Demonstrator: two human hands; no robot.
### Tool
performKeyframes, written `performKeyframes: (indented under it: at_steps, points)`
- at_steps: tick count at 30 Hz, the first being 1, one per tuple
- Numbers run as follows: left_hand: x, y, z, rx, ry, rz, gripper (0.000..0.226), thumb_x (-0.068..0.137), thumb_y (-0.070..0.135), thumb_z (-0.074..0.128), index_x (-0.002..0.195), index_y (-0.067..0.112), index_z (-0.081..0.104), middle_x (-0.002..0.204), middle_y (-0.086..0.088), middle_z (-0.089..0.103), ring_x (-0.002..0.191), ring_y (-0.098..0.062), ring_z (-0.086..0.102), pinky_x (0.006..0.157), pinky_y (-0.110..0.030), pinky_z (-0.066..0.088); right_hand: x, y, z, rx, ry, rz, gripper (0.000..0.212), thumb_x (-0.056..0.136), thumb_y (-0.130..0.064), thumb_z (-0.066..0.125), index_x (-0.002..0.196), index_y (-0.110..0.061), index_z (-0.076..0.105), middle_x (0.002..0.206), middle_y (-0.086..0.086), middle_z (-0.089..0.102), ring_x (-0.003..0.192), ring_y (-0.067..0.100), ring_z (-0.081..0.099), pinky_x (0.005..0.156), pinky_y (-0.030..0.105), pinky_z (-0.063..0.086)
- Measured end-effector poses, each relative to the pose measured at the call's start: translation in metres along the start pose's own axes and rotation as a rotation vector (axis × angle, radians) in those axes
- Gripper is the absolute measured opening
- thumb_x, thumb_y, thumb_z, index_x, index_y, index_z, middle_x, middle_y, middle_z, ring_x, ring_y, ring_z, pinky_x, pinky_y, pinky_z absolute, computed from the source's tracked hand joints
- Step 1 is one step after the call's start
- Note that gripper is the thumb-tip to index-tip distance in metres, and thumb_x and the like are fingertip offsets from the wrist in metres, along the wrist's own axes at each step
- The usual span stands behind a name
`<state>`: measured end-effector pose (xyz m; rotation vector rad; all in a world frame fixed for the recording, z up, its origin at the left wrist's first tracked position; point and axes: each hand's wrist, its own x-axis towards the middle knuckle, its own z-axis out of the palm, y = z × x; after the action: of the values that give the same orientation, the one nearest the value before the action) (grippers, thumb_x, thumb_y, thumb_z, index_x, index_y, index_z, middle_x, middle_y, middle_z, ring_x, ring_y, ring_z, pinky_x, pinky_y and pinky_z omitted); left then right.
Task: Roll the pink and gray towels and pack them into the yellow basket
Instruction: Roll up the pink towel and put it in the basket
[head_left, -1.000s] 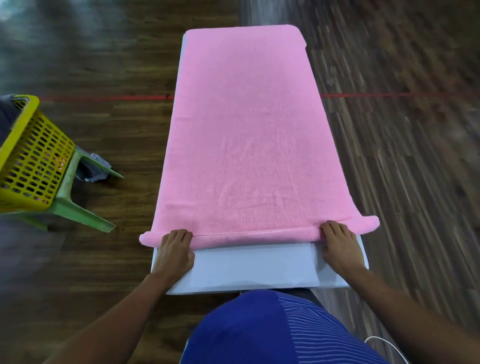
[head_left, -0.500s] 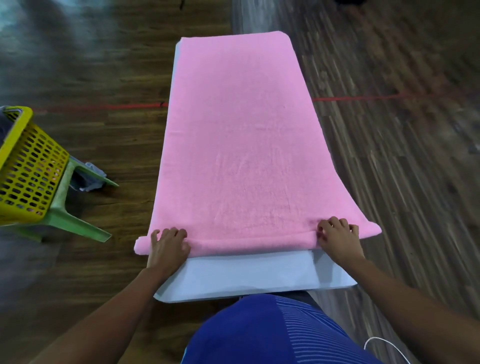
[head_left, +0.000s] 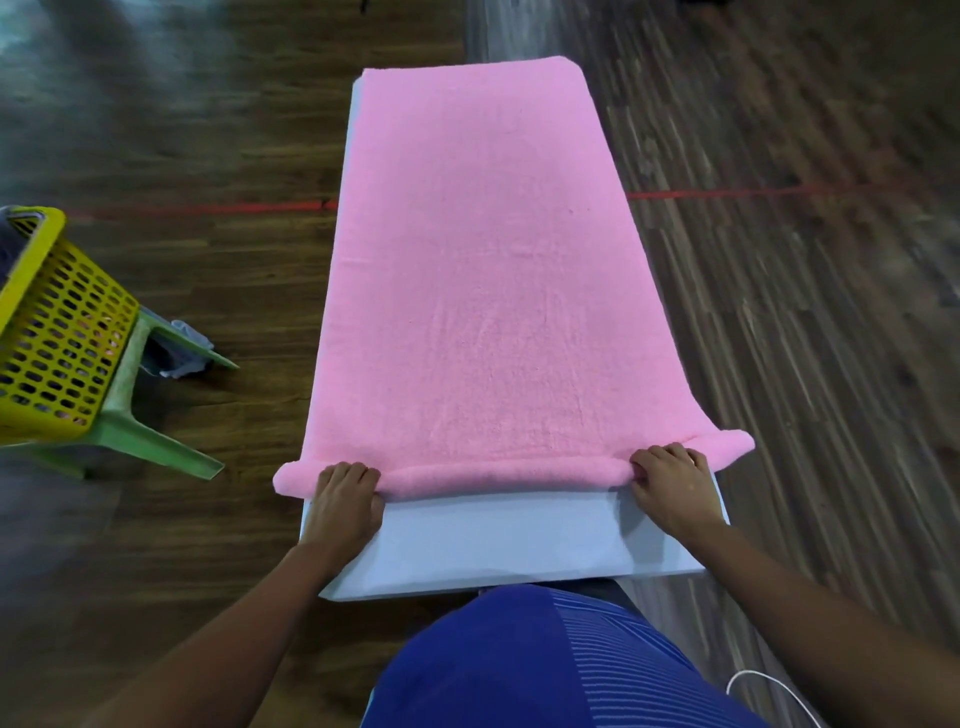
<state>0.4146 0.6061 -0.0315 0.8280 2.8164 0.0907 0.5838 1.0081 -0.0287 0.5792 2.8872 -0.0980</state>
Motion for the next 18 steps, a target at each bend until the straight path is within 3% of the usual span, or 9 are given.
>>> performKeyframes:
  at_steps: [4, 6, 8, 11, 12, 15, 18]
  points:
    - [0.010, 0.001, -0.011, 0.077, -0.110, -0.068, 0.021, 0.091, 0.028, 0.042, 0.080, 0.020, 0.058, 0.085, 0.002, 0.066, 0.083, -0.019, 0.056, 0.100, -0.045, 0.032, 0.013, -0.004, -0.011, -0.043, -0.168, 0.058, 0.025, 0.088, -0.031, 0.044, 0.096, -0.025, 0.066, 0.097, -0.003, 0.066, 0.098, 0.021, 0.050, 0.091, 0.039, 0.026]
    - [0.013, -0.001, -0.008, 0.048, -0.090, -0.111, 0.015, 0.091, 0.028, 0.044, 0.086, 0.020, 0.056, 0.087, 0.001, 0.062, 0.083, -0.020, 0.054, 0.100, -0.047, 0.032, 0.016, -0.004, -0.009, -0.021, -0.109, 0.072, 0.018, 0.086, -0.029, 0.051, 0.098, -0.022, 0.063, 0.098, 0.000, 0.064, 0.096, 0.024, 0.050, 0.086, 0.041, 0.029]
    - [0.011, -0.002, -0.002, 0.031, 0.019, -0.108, 0.013, 0.085, 0.021, 0.058, 0.097, 0.015, 0.059, 0.093, -0.004, 0.060, 0.087, -0.025, 0.054, 0.091, -0.048, 0.038, 0.015, -0.002, -0.003, 0.001, 0.047, 0.053, 0.012, 0.081, -0.022, 0.062, 0.091, -0.015, 0.064, 0.090, 0.006, 0.061, 0.085, 0.031, 0.052, 0.073, 0.040, 0.034]
    - [0.006, -0.001, 0.003, 0.020, 0.100, -0.034, 0.019, 0.078, 0.005, 0.068, 0.095, 0.010, 0.063, 0.094, -0.009, 0.062, 0.085, -0.030, 0.055, 0.080, -0.046, 0.044, 0.010, 0.002, 0.002, 0.102, 0.172, -0.030, 0.011, 0.077, -0.015, 0.056, 0.082, -0.009, 0.064, 0.082, 0.010, 0.060, 0.071, 0.032, 0.051, 0.060, 0.035, 0.033]
    - [0.004, 0.003, 0.004, -0.004, 0.092, -0.010, 0.021, 0.076, 0.002, 0.070, 0.095, 0.009, 0.065, 0.094, -0.009, 0.064, 0.085, -0.029, 0.056, 0.079, -0.045, 0.045, 0.006, 0.003, 0.004, 0.118, 0.167, -0.052, 0.012, 0.073, -0.011, 0.060, 0.084, -0.008, 0.064, 0.085, 0.010, 0.061, 0.073, 0.032, 0.052, 0.060, 0.035, 0.036]
    - [-0.006, 0.004, 0.009, -0.050, 0.034, 0.037, 0.044, 0.064, 0.004, 0.075, 0.107, 0.005, 0.066, 0.104, -0.012, 0.066, 0.094, -0.031, 0.060, 0.087, -0.046, 0.050, -0.003, 0.005, 0.013, 0.106, 0.068, -0.071, 0.048, 0.058, -0.005, 0.074, 0.104, -0.007, 0.063, 0.105, 0.010, 0.065, 0.093, 0.033, 0.059, 0.074, 0.041, 0.050]
    - [-0.007, 0.001, 0.011, -0.053, 0.002, 0.046, 0.050, 0.062, 0.003, 0.076, 0.111, 0.003, 0.065, 0.108, -0.014, 0.067, 0.097, -0.033, 0.061, 0.089, -0.047, 0.051, -0.002, 0.002, 0.015, 0.095, 0.071, -0.022, 0.041, 0.066, -0.005, 0.074, 0.106, -0.010, 0.065, 0.106, 0.007, 0.067, 0.097, 0.031, 0.060, 0.081, 0.042, 0.048]
